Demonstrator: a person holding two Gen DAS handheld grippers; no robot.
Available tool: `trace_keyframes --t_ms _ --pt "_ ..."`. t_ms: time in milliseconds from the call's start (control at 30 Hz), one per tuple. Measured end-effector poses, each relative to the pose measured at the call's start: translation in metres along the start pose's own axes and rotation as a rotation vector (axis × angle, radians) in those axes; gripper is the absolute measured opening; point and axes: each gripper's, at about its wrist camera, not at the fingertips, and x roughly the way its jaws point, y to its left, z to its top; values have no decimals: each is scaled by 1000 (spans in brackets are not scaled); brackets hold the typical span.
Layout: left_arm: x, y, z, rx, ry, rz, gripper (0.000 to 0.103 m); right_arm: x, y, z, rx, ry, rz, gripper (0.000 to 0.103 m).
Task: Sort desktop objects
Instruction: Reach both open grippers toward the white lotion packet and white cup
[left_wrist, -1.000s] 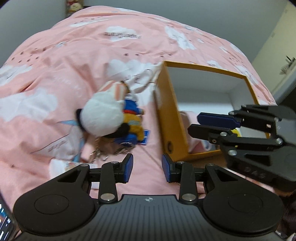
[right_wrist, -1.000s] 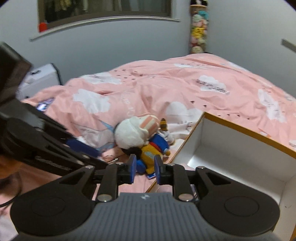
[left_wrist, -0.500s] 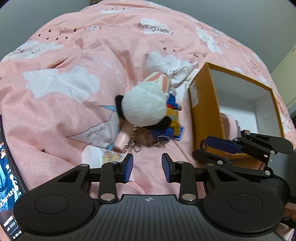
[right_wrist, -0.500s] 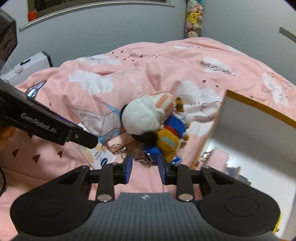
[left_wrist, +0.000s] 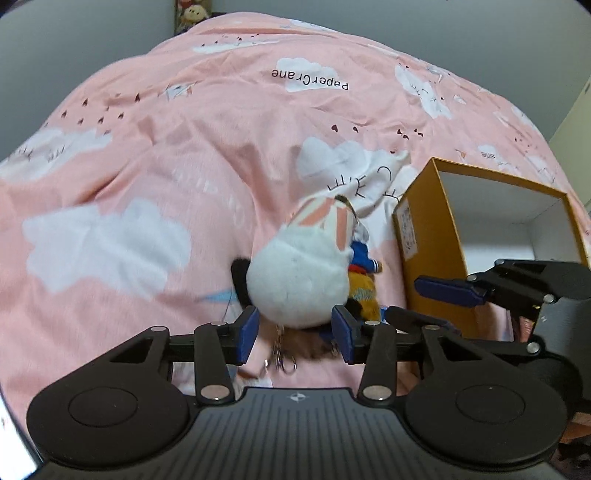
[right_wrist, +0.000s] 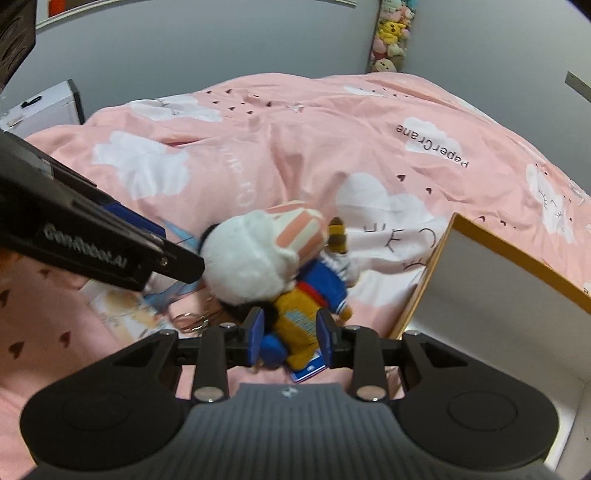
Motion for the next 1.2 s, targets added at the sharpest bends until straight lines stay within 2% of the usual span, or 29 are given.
trace_keyframes --t_ms 133,200,267,333,433,567,767,933,1200 --pt "14 -9 10 59 -17 5 57 8 -10 6 5 6 -48 33" --pt "17 -13 14 88 -14 43 57 10 -15 7 21 11 -44 33" --pt "18 -11 15 97 9 46 57 10 -17 8 35 13 -23 33" --pt "15 -4 14 70 36 43 57 10 -16 7 55 15 27 33" --pt "8 8 10 27 62 78 57 12 -7 8 86 23 124 33" --pt "-5 16 -2 19 89 120 56 20 17 7 63 41 234 32" --pt "-10 27 -22 6 153 165 56 45 35 2 56 102 299 31" --pt "-10 32 -33 12 184 205 56 47 43 0 23 116 298 32" --pt "9 37 -35 3 227 213 56 38 37 -8 19 113 263 32"
